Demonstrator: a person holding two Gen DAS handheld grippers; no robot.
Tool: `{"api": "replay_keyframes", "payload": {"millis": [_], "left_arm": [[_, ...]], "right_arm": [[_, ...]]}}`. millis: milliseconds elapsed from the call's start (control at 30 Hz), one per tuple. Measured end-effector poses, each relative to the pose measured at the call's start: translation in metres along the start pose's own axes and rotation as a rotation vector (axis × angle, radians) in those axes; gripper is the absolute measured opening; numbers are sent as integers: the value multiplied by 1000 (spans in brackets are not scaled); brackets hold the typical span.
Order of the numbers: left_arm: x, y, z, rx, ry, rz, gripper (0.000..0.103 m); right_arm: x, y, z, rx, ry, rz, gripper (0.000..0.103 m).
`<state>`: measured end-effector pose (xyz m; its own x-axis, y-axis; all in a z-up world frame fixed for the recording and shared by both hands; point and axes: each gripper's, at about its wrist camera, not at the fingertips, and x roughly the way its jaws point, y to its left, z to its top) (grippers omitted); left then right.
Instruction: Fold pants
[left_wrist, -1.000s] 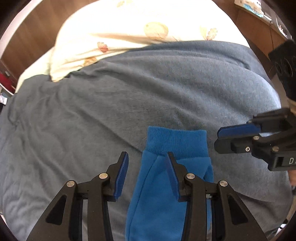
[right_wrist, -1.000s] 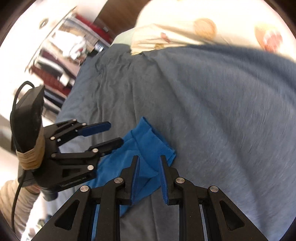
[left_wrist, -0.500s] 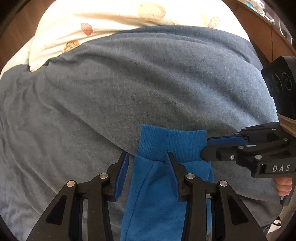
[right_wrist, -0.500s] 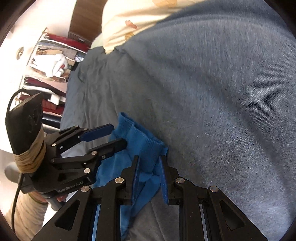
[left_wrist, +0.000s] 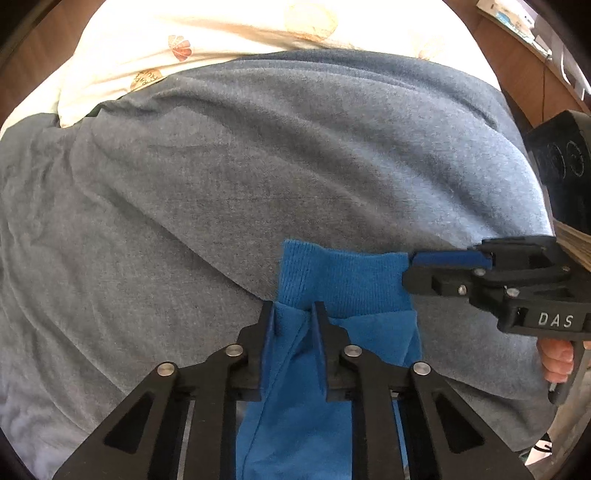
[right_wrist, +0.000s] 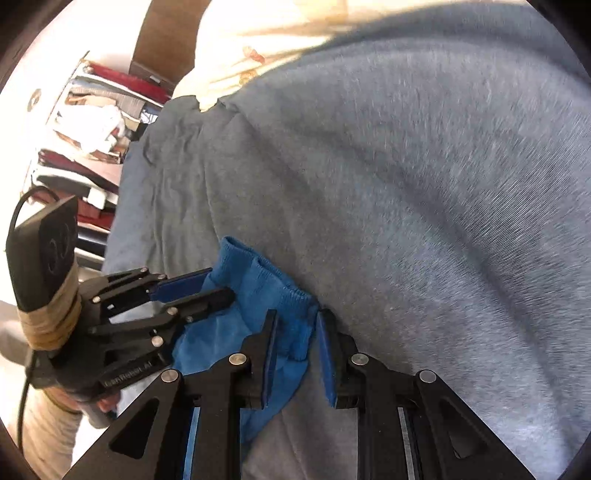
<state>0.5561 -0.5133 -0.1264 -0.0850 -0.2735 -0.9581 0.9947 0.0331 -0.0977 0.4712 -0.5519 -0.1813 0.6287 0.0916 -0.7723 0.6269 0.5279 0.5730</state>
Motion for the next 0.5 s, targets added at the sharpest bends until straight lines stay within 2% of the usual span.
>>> {"api": "replay_keyframes", "payload": {"millis": [300,367,433,500], "left_arm": [[-10,3,-9,-2,3,-21,17],[-10,4,-12,-7,1,-26,17],[-9,7,-6,-18,-1,-33,17],[-9,8,-5,-39,-3,-44,17]], "right_arm": [[1,4,9,-83,-10,-15,21],[0,9,10,-134,-19,-50,12],[-7,11,14,-151,-47,-62,8],[-19,12,22,-174,-109,-113,7]]}}
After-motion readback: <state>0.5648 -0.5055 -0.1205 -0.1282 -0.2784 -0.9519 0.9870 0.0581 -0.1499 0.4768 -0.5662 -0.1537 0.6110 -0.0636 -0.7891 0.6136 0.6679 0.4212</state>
